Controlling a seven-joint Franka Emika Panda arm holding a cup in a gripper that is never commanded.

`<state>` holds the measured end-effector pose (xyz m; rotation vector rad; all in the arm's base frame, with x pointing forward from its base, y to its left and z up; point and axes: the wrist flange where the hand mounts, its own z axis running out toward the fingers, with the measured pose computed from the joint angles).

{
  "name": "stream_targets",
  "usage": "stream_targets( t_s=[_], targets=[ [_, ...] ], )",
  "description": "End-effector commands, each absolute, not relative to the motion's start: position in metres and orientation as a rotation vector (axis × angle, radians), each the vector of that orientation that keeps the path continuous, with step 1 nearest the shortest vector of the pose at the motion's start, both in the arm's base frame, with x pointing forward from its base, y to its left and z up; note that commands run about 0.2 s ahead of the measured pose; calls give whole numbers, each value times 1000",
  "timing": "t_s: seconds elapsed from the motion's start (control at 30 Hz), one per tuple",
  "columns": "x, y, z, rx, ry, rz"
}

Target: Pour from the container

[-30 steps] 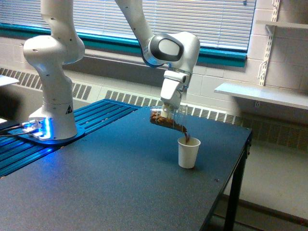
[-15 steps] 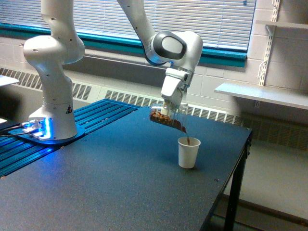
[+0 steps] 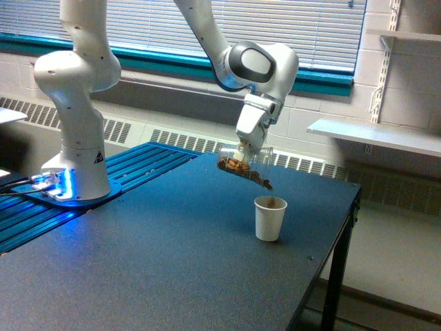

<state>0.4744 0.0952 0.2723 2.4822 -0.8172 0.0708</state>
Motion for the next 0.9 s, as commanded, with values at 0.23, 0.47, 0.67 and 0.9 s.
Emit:
stream_targets(
  t_s=[0.23, 0.47, 0.67, 0.9],
  targets=[
    [476, 101, 273, 2450, -797, 74],
    [474, 101, 273, 2438, -798, 72],
    [474, 100, 273, 2429, -805, 76],
    [475, 100, 274, 2419, -799, 74]
  ],
)
